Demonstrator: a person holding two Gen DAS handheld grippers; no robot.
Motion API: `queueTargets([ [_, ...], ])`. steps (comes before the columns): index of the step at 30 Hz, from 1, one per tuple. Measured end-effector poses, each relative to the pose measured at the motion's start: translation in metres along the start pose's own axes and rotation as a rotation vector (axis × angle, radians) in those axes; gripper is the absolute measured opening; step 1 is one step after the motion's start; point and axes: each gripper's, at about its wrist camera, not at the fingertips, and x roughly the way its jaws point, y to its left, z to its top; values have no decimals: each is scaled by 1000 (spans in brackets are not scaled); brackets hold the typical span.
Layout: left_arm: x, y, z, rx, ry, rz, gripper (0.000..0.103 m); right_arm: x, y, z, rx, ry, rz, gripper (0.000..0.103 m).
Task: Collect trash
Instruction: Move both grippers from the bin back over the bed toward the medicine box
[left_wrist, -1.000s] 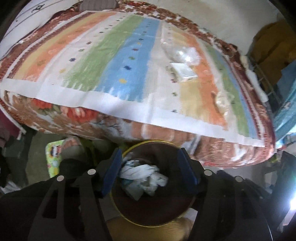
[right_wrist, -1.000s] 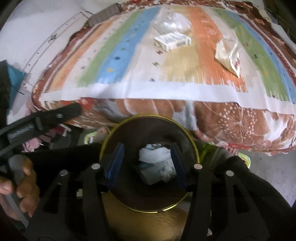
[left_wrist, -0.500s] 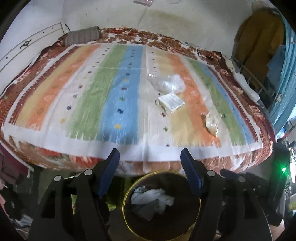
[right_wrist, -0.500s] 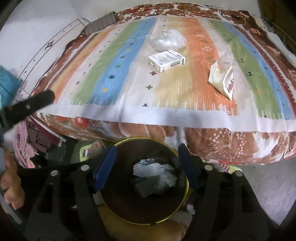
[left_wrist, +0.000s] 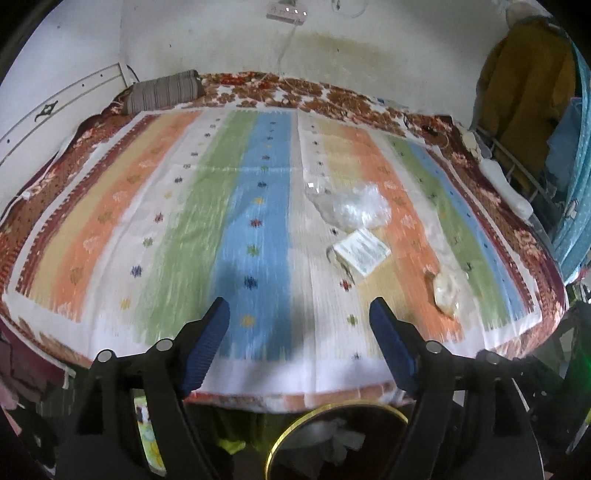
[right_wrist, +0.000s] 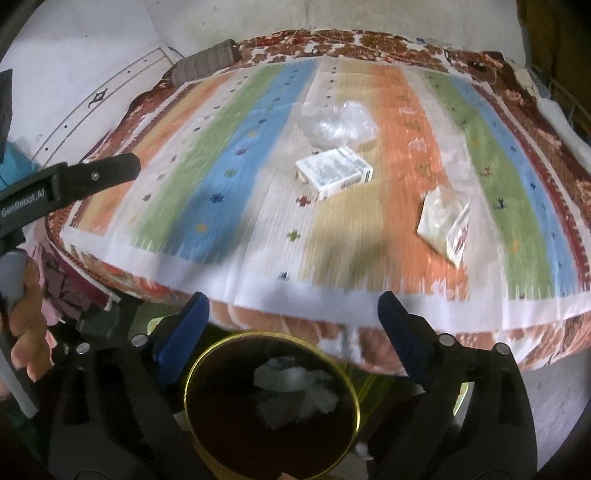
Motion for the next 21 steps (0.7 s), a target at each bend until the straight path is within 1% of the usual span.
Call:
queueTargets([
  [2, 3, 3, 9, 12, -28, -4, 81, 5, -3, 6, 9, -3, 0, 91],
  [4, 5, 7, 20, 41, -79, 17, 89, 11, -7, 14, 29, -5, 2, 91],
  [6, 10, 15, 27, 47, -106, 28, 92, 16, -11, 20, 49, -2, 3, 92],
  [8, 18, 21, 33, 34, -93, 20, 93, 20, -11, 25, 50, -2, -5, 94],
  [10, 24, 23, 38, 35, -91, 3, 97, 24, -11, 32, 55, 1, 6, 94],
  [14, 33, 23, 42, 66, -96, 4, 97, 34, -17, 43, 110, 7, 24, 94],
  [16, 38, 21, 43, 83, -94, -7, 97, 41, -19, 47, 127, 13, 25, 94],
  [21, 53, 22, 48, 93, -101, -18, 97, 58, -17, 62, 117, 8, -10, 94],
])
